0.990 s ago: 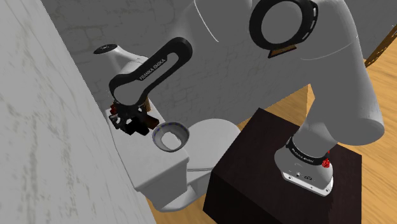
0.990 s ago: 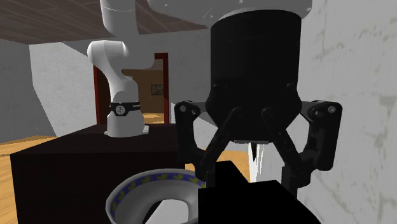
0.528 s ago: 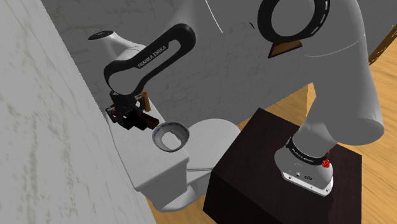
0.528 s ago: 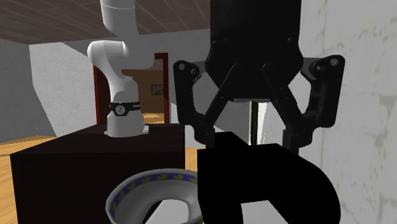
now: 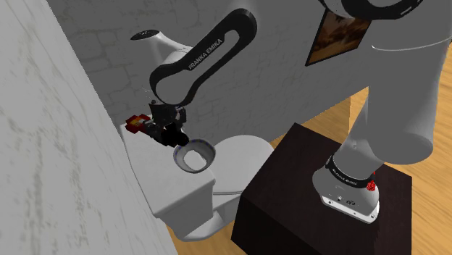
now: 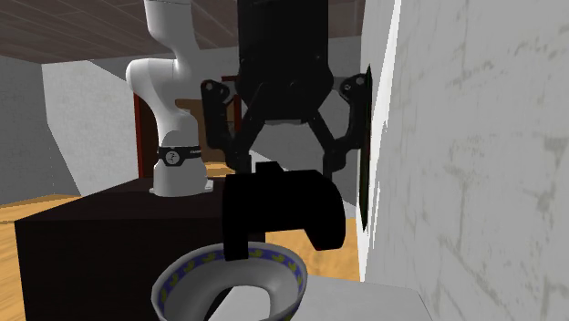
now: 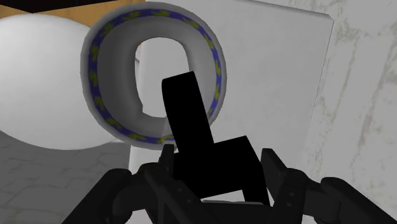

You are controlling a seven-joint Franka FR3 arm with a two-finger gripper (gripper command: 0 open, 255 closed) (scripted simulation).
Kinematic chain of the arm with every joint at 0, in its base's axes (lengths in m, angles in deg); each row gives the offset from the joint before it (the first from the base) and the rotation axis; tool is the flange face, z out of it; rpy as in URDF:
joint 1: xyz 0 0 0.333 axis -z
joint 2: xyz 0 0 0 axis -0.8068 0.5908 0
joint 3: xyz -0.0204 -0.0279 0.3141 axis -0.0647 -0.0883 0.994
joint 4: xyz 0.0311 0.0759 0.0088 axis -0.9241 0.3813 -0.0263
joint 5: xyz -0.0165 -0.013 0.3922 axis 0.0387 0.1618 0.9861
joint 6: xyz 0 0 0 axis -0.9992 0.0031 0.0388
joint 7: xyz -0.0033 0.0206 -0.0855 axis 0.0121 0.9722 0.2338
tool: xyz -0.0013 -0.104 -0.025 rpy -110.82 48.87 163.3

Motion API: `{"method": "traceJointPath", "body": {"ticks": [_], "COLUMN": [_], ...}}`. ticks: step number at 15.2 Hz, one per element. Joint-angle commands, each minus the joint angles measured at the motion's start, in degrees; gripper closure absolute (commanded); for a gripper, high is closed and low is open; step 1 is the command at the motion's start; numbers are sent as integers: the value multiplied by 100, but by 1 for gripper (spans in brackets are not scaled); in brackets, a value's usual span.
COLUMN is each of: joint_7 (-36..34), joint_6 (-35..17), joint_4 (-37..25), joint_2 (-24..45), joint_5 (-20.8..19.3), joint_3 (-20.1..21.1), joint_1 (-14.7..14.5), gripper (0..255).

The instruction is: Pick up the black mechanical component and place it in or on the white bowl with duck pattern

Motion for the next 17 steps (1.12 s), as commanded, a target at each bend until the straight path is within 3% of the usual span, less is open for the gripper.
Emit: {"method": "traceJointPath", "body": {"ticks": [1,5,17], "joint_7": [105,345,104], "joint_6": [-217,-513,-1305], "joint_4": [631,1617,1713], "joint_2": [-431,-1157,-426], "joint_5": [112,365,-2], "joint_3": [45,111,-56], "joint_1": [137,339,216], "gripper": [255,255,255]}}
